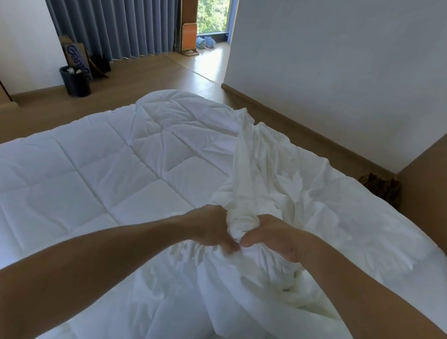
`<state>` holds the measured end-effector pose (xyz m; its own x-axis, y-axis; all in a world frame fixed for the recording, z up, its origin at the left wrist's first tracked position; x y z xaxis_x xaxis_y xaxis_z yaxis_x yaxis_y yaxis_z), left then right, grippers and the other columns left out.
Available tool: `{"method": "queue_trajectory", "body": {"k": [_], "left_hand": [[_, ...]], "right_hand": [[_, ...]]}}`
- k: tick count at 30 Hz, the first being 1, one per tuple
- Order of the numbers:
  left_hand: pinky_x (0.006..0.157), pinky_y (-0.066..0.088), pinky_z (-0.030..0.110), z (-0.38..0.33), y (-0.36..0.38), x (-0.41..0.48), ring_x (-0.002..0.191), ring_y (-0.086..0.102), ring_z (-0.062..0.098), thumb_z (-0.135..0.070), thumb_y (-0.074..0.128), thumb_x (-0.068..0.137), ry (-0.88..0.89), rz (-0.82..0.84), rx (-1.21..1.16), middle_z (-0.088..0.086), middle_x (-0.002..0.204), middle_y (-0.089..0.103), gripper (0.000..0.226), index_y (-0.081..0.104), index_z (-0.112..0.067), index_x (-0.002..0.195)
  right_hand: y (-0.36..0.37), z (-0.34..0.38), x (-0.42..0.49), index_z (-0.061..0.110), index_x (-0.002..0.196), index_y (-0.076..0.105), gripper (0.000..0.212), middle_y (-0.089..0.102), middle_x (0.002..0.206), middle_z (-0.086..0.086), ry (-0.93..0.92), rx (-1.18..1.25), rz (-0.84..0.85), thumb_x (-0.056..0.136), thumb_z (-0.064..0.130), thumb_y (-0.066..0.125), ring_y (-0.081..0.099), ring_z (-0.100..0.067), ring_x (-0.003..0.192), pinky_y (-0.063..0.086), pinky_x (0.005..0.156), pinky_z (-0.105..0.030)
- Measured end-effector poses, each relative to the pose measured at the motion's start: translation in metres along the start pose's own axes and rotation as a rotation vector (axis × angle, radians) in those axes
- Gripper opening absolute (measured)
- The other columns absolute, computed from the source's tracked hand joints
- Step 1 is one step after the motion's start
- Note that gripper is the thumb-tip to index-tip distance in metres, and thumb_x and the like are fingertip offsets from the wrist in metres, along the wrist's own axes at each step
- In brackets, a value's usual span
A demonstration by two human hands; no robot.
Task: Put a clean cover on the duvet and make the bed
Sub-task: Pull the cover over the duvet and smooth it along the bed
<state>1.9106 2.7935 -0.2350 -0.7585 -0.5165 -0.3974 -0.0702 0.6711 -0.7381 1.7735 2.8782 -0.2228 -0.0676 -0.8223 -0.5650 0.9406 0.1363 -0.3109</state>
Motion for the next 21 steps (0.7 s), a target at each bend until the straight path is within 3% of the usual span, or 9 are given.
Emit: {"method": "queue_trajectory", "body": {"k": [2, 4, 5, 7, 9, 11, 14, 18, 21], "left_hand": [[0.06, 0.046, 0.027, -0.002, 0.001, 0.005, 0.074, 0.063, 0.014, -0.04, 0.081, 0.066, -0.043, -0.119, 0.138, -0.011, 0.081, 0.063, 0.034, 0.061, -0.03, 0.091], [0.064, 0.046, 0.03, 0.0, 0.006, 0.006, 0.081, 0.063, 0.017, -0.034, 0.079, 0.069, -0.049, -0.09, 0.276, -0.009, 0.09, 0.061, 0.048, 0.054, -0.03, 0.109], [0.066, 0.047, 0.031, 0.002, 0.01, 0.006, 0.088, 0.064, 0.019, -0.031, 0.079, 0.072, -0.037, -0.05, 0.335, -0.008, 0.097, 0.062, 0.053, 0.051, -0.029, 0.117], [0.072, 0.05, 0.032, 0.005, 0.015, 0.005, 0.099, 0.064, 0.022, -0.026, 0.078, 0.074, -0.014, 0.012, 0.358, -0.003, 0.11, 0.064, 0.056, 0.052, -0.024, 0.123], [0.073, 0.05, 0.03, 0.011, 0.015, 0.002, 0.099, 0.063, 0.024, -0.02, 0.078, 0.073, 0.004, 0.09, 0.272, 0.003, 0.11, 0.067, 0.048, 0.06, -0.016, 0.118], [0.073, 0.049, 0.025, 0.019, 0.009, -0.003, 0.096, 0.063, 0.021, -0.012, 0.077, 0.072, 0.026, 0.181, 0.08, 0.005, 0.107, 0.068, 0.043, 0.065, -0.011, 0.114], [0.074, 0.054, 0.022, 0.028, 0.001, -0.012, 0.089, 0.064, 0.015, 0.0, 0.071, 0.069, 0.025, 0.3, -0.25, 0.001, 0.098, 0.068, 0.042, 0.066, -0.012, 0.109], [0.085, 0.059, 0.04, 0.034, 0.01, -0.016, 0.095, 0.069, 0.024, -0.002, 0.067, 0.059, 0.015, 0.38, -0.493, 0.009, 0.098, 0.071, 0.048, 0.067, -0.005, 0.107], [0.094, 0.055, 0.049, 0.034, 0.021, -0.014, 0.103, 0.068, 0.034, -0.008, 0.07, 0.055, -0.011, 0.337, -0.672, 0.021, 0.108, 0.069, 0.062, 0.064, 0.0, 0.116]], "right_hand": [[0.0, -0.003, 0.002, 0.013, 0.105, 0.073, 0.033, 0.074, 0.107, 0.001, 0.019, 0.042, 0.008, 0.075, 0.001, 0.074, 0.066, -0.014, 0.105, 0.047, 0.094, -0.025], [0.004, -0.004, 0.003, 0.013, 0.109, 0.072, 0.042, 0.073, 0.11, -0.002, 0.072, -0.017, 0.044, 0.069, 0.009, 0.082, 0.065, -0.018, 0.108, 0.048, 0.101, -0.032], [0.006, -0.006, 0.004, 0.012, 0.107, 0.072, 0.043, 0.073, 0.107, -0.003, 0.103, -0.101, 0.05, 0.067, 0.012, 0.084, 0.066, -0.018, 0.103, 0.05, 0.098, -0.033], [0.01, -0.007, 0.006, 0.01, 0.093, 0.065, 0.034, 0.064, 0.087, -0.002, 0.151, -0.318, 0.018, 0.066, 0.018, 0.085, 0.062, -0.015, 0.081, 0.051, 0.077, -0.027], [0.013, -0.006, 0.006, 0.014, 0.076, 0.053, 0.029, 0.05, 0.072, 0.001, 0.138, -0.425, -0.028, 0.068, 0.019, 0.08, 0.049, -0.015, 0.064, 0.04, 0.059, -0.026], [0.013, -0.007, 0.005, 0.015, 0.071, 0.052, 0.024, 0.049, 0.07, 0.001, 0.092, -0.39, -0.013, 0.067, 0.02, 0.075, 0.048, -0.016, 0.064, 0.039, 0.061, -0.029], [0.015, -0.008, 0.0, 0.014, 0.081, 0.062, 0.021, 0.056, 0.078, -0.001, 0.025, -0.248, 0.106, 0.062, 0.02, 0.069, 0.054, -0.018, 0.076, 0.042, 0.072, -0.031], [0.014, -0.013, 0.003, -0.008, 0.102, 0.065, 0.047, 0.064, 0.093, -0.01, 0.038, -0.154, 0.213, 0.06, 0.013, 0.066, 0.063, -0.025, 0.092, 0.05, 0.084, -0.035], [0.006, -0.01, 0.003, -0.007, 0.087, 0.062, 0.035, 0.058, 0.082, -0.01, 0.014, -0.084, 0.169, 0.057, 0.011, 0.062, 0.059, -0.025, 0.081, 0.047, 0.076, -0.034]]}}
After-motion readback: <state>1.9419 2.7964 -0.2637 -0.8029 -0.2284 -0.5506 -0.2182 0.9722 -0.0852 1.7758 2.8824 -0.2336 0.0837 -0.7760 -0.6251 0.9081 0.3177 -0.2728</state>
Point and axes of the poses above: each hand's wrist, its own x-axis towards the middle knuckle, its own y-axis out of the palm, z = x × y, the point moved 3 cm from there along x, towards the middle knuckle
